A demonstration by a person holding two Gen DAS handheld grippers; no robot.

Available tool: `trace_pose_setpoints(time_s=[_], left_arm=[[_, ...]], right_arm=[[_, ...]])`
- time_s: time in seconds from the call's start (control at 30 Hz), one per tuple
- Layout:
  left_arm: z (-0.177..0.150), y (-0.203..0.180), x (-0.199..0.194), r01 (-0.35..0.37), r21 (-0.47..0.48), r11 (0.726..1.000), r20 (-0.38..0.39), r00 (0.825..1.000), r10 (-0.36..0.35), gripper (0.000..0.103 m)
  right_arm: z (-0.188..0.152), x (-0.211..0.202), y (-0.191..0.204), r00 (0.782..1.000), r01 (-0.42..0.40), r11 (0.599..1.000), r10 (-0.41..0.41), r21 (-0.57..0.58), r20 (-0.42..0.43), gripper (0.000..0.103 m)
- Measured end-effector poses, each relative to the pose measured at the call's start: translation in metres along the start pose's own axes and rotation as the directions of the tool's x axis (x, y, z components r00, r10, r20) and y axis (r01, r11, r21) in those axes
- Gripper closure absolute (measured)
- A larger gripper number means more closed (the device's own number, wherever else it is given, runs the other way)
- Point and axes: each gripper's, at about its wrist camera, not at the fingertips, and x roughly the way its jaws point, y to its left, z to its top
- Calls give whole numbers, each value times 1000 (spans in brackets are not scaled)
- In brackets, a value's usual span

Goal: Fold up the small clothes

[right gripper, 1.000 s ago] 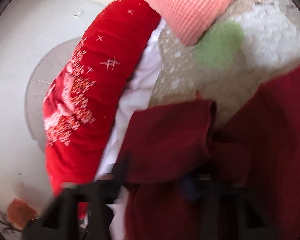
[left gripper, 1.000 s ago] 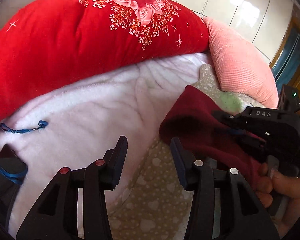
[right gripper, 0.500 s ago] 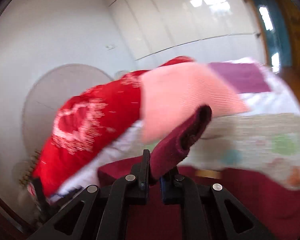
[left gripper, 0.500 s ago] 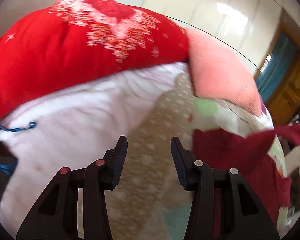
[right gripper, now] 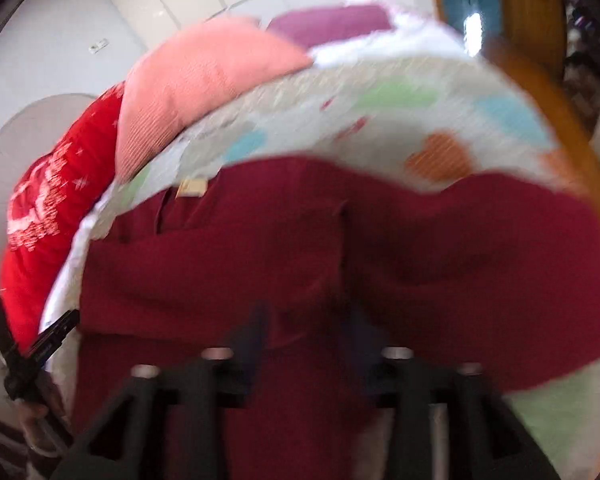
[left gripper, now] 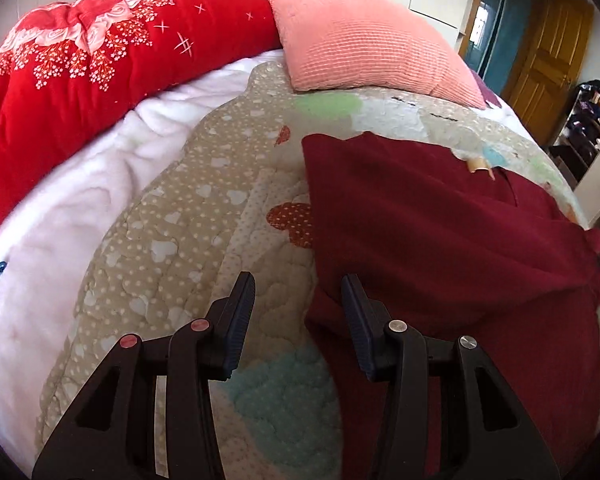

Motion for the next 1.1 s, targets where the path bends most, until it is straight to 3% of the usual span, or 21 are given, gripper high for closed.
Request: trace_pose_setpoints(time_s=[0.07, 0.17, 0.27, 0.33, 0.43, 0.53, 0.57, 0.67, 0.73, 0.83, 0.97, 1.03, 1.1], left_arm=[[0, 5, 2, -7, -26, 1000, -9, 1000, 7, 48], [1, 14, 3, -36, -60, 998, -9, 999, 35, 48], [-2, 21, 8, -30, -94, 995, -26, 999, 28, 48], [-2, 23, 9, -24, -99, 995, -27, 999, 21, 48], [-2, 22, 9, -26, -87, 996, -26, 999, 24, 48], [-2, 25, 9, -22, -91, 996, -30, 999, 19, 48], [0, 26, 9, -22, -93, 995, -33, 999, 19, 48], [4, 31, 5, -19, -114, 993, -25, 1000, 17, 48], [6, 35, 0, -22, -136, 991, 6, 1000, 23, 48], [7, 35, -4, 2, -141, 990, 30, 1000, 2, 48], [7, 25, -10, 69, -121, 990, 58, 996, -62, 48], [7, 18, -13, 85, -92, 992, 67, 995, -79, 48], [7, 12, -15, 95, -66, 993, 71, 993, -90, 48]], right_arm=[[6, -21, 11, 998, -7, 999, 10, -35, 67, 54], [22, -26, 59, 981, -141, 979, 158, -148, 114, 54], [32, 10, 138, 966, -224, 913, 253, -340, 44, 54], [35, 50, 199, 958, -255, 845, 285, -469, -6, 54], [37, 99, 253, 949, -301, 781, 300, -548, -93, 54], [33, 144, 275, 960, -278, 759, 243, -588, -141, 55], [30, 151, 278, 966, -256, 755, 216, -604, -140, 70], [35, 152, 282, 966, -254, 756, 231, -603, -117, 100], [42, 153, 290, 973, -221, 765, 217, -604, -82, 100], [43, 180, 297, 978, -206, 807, 184, -553, -96, 100], [43, 160, 285, 974, -212, 828, 220, -519, -47, 100], [43, 134, 272, 972, -220, 848, 232, -482, -34, 95], [39, 103, 248, 970, -218, 865, 244, -452, 0, 78]])
